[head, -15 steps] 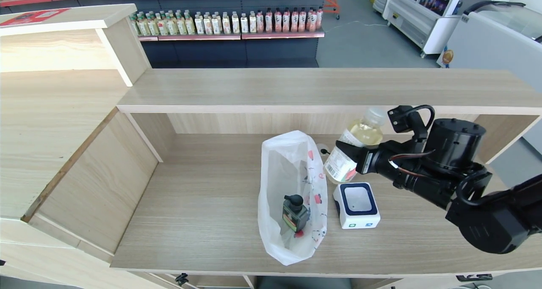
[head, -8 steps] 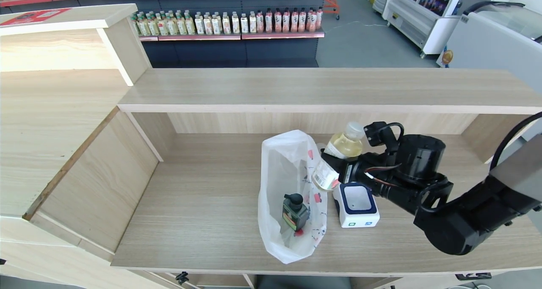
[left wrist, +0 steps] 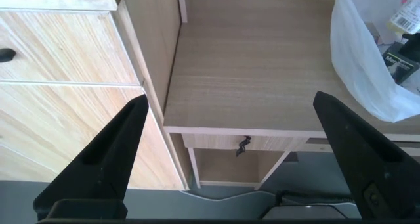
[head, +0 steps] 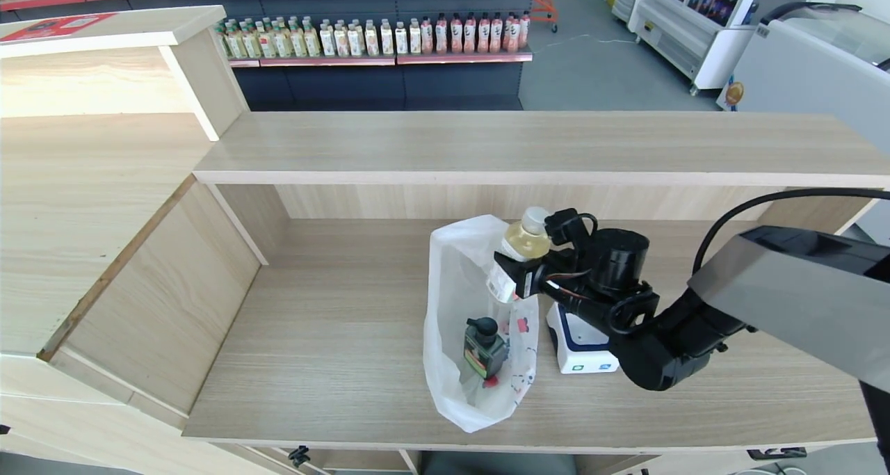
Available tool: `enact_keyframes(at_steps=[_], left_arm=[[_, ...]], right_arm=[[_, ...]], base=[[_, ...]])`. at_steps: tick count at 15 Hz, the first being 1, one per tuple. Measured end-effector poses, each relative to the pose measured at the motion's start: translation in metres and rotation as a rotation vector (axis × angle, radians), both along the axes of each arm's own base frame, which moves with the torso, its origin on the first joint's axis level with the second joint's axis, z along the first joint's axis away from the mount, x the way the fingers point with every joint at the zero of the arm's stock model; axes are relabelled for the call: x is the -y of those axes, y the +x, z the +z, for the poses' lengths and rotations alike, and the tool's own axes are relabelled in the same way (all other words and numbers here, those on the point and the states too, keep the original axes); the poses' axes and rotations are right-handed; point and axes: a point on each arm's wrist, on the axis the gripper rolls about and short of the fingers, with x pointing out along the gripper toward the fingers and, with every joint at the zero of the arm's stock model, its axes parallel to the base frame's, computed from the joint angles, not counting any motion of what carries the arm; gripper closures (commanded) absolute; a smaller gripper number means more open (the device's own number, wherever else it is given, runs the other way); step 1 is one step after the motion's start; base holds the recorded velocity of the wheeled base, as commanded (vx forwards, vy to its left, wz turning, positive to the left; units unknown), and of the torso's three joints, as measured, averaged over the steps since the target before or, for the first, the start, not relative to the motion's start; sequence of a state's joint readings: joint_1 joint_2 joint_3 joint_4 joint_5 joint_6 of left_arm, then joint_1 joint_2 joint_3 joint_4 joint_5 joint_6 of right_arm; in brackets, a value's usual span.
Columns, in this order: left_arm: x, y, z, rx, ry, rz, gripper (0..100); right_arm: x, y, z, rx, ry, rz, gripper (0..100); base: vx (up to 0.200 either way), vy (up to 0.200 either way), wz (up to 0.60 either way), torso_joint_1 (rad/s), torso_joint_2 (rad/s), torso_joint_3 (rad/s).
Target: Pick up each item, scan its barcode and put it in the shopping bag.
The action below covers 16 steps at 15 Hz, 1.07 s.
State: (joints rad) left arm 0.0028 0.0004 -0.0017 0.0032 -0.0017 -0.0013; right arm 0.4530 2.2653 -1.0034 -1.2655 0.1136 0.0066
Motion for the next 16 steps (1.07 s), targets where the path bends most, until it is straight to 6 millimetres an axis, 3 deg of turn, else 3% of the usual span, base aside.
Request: enact_keyframes(at_steps=[4, 12, 13, 16], left_arm=[[0.000, 0.000, 0.000, 0.000, 0.000, 0.000, 0], [0.000, 0.000, 0.000, 0.000, 0.000, 0.000, 0], [0.000, 0.000, 0.000, 0.000, 0.000, 0.000, 0], [0.000, 0.000, 0.000, 0.000, 0.000, 0.000, 0]], right_arm=[[-0.024, 0.007, -0.012, 0.012, -0.001, 0.101, 100], [-0.029, 0.019, -0.047, 0.038, -0.122, 0.106, 100], [-0.029, 0.021, -0.050, 0.050, -0.138, 0.102, 0], [-0.030, 0.021, -0.051, 0.084, -0.129, 0.103, 0]], base=[[0.000, 0.000, 0.00, 0.000, 0.00, 0.000], [0.000, 0.000, 0.00, 0.000, 0.00, 0.000], [0.000, 0.000, 0.00, 0.000, 0.00, 0.000], [0.000, 0.000, 0.00, 0.000, 0.00, 0.000]])
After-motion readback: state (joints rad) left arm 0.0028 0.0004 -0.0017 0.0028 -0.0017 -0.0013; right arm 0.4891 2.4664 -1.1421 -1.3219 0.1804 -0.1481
